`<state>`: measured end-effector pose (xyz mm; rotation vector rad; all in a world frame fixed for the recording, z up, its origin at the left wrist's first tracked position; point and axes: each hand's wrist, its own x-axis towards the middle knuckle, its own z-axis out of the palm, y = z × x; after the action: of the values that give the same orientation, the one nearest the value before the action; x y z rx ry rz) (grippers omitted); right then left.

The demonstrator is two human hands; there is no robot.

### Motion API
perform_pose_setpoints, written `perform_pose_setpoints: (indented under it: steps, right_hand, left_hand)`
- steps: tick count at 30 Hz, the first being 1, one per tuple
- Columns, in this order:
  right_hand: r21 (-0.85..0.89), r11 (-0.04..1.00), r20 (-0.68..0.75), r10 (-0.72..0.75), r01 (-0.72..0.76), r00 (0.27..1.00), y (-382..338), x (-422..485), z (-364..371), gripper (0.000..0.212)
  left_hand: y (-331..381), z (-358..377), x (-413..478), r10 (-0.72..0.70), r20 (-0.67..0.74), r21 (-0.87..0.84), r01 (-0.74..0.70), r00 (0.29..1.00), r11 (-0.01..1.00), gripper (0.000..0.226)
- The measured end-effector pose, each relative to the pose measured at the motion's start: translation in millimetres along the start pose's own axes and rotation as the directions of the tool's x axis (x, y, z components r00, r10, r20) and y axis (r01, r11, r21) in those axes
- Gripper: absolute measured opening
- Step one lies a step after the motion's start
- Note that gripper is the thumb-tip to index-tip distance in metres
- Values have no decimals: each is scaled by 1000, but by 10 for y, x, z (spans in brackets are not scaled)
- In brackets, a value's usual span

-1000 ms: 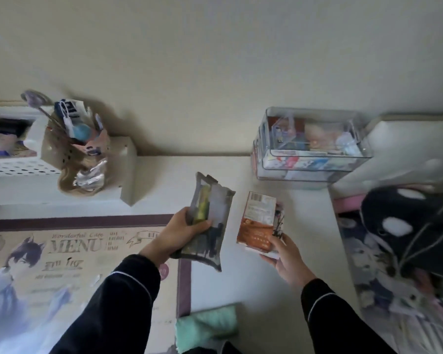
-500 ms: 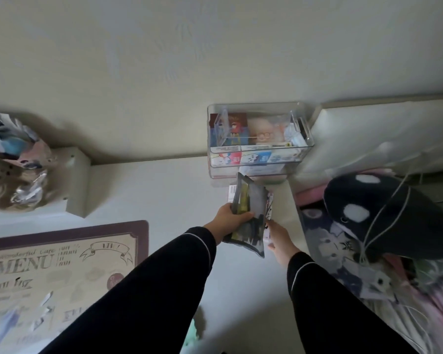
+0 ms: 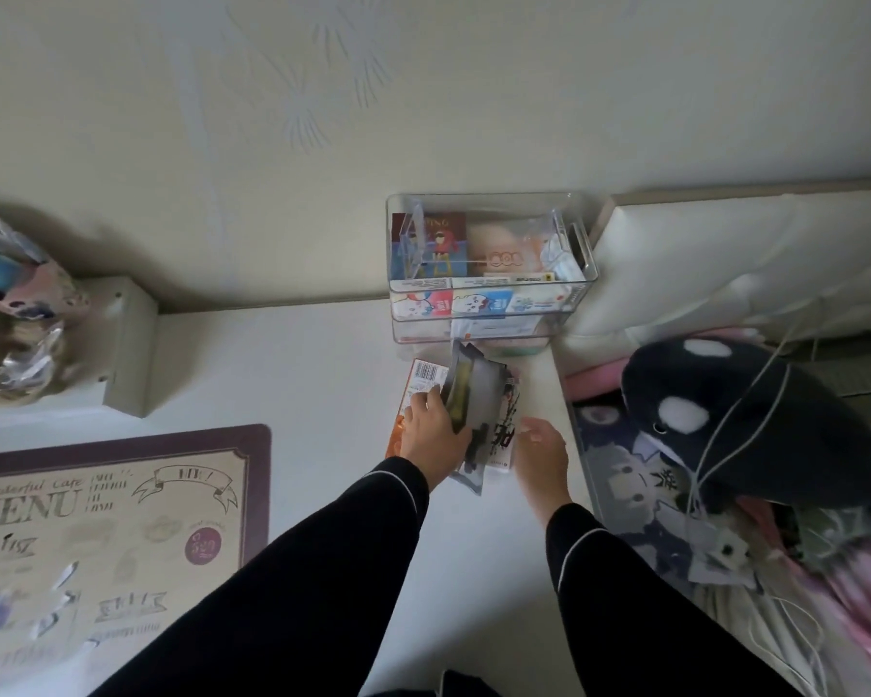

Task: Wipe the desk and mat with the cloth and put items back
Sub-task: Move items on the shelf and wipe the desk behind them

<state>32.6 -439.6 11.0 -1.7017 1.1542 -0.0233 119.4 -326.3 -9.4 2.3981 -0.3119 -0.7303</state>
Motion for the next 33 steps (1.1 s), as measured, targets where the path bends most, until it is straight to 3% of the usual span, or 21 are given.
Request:
perform_pose_setpoints:
  steps: [4,6,8,9,11,13,14,16,18,20,22,23,25,26,28,30,31,33]
  right_hand:
    - [-134,953,-21,-278,273,960,-119,-295,311,28]
    - [-224,847,102,-471,482,876,-103,-533,530,27]
    - [-258,727,341,-548,637,764,-7,-809,757,27]
    - [-258,665,491,-534,701,688,66,-949,855,28]
    - [-208,477,764,-467,854,446,255,-1235,1072,29]
    - [-137,261,915,-336,955,224,467,-1454,1215,38]
    - [-123,168,958,-239,978,162,553,-1571,1305,45]
    - [-150,62,984,-83,987,155,707,-1718,1421,57]
    - [-177,-47,982,-80,983,173,837,-1771,1473,59]
    - [-128,-260,985,-146,957,92,926,-1755,1504,50]
    - [-97,-339,965,-261,936,5,941,-1678,1574,37]
    - [-124,-337,953,-304,933,17,893,-1611,1589,36]
    - [-325,-262,878,-442,909,187,618,-1410,1677,30]
    - [-454,-148,790,-522,878,321,476,-1267,1740,39]
    - [-674,92,600,-510,733,616,206,-950,1850,50]
    - [-813,272,361,-457,515,813,16,-735,1964,52]
    - [-825,344,286,-430,448,856,-15,-699,2061,53]
    - [-789,364,317,-447,494,836,-39,-838,2313,54]
  left_hand:
    - [-133,-218,-108,-11,-2,-177,11,1000,984,60]
    - [-344,-409,-247,-40,-74,-295,16,996,955,45]
    - [-656,-604,-464,-68,-154,-353,9,986,936,31]
    - [-839,-685,-586,-98,-187,-374,21,977,927,28]
    - [-1239,-819,-859,-201,-235,-398,95,951,913,27]
    - [-1521,-877,-1075,-305,-267,-421,174,914,890,28]
    - [-1674,-904,-1187,-358,-284,-447,207,889,870,27]
    - [-1917,-931,-1374,-417,-312,-495,228,854,838,25]
    - [-2143,-955,-1524,-462,-318,-560,229,828,796,27]
    - [-2293,-964,-1620,-499,-326,-589,241,803,771,32]
    - [-2416,-980,-1663,-513,-335,-579,257,790,774,33]
    - [-2450,-982,-1668,-515,-333,-572,265,790,776,32]
    - [-2554,-1029,-1644,-521,-331,-553,286,787,783,30]
    - [-2610,-1062,-1622,-519,-341,-537,290,784,792,30]
    - [-2713,-1142,-1563,-502,-386,-487,291,774,824,30]
    - [-2808,-1231,-1474,-491,-450,-430,301,746,851,32]
    - [-2852,-1276,-1417,-493,-482,-408,312,724,858,33]
    - [-2941,-1352,-1282,-491,-534,-365,336,689,868,36]
